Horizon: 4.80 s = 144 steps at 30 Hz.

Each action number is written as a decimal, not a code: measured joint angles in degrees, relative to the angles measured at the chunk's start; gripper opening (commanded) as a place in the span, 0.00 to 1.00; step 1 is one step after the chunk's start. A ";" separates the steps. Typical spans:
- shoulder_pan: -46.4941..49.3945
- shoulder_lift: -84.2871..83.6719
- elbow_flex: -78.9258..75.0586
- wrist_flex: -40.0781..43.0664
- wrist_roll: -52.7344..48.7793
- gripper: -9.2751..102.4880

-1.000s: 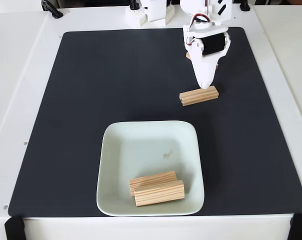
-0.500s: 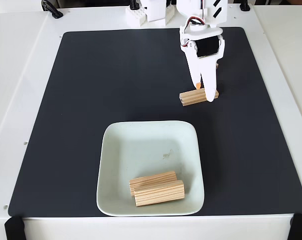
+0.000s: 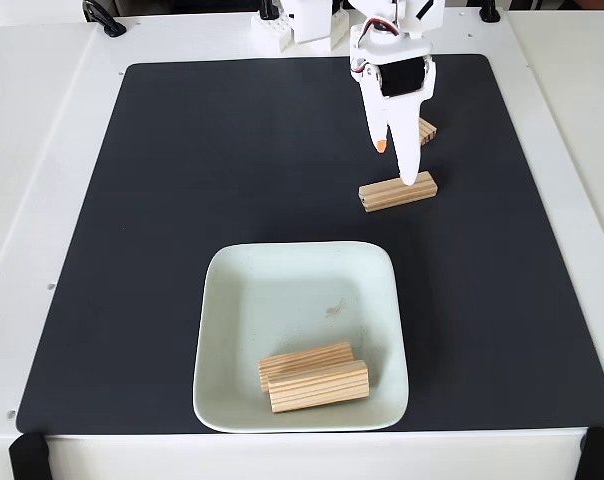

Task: Pick up the wooden block and place them on the plate.

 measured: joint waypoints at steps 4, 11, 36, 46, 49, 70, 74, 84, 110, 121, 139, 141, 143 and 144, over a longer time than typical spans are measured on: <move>0.70 0.00 -1.67 0.18 1.41 0.39; 0.62 -5.45 -7.21 1.93 2.37 0.39; 0.62 -17.84 -19.78 6.33 2.55 0.39; 0.62 -19.42 -21.71 6.33 2.55 0.39; 0.09 -19.60 -21.71 6.33 2.55 0.39; -0.18 -19.60 -20.39 6.24 2.29 0.19; -0.18 -19.60 -20.39 6.24 2.29 0.19; -0.18 -19.60 -20.21 6.24 2.29 0.08; 5.80 27.69 15.12 -20.92 15.38 0.08; 15.38 -0.26 -21.36 -5.89 35.51 0.08; 18.98 -33.13 -57.04 5.45 12.57 0.08; 19.25 -34.80 -59.33 4.92 9.58 0.08; 19.60 -36.21 -61.08 2.72 7.47 0.08; 20.04 -36.83 -61.70 1.41 6.42 0.08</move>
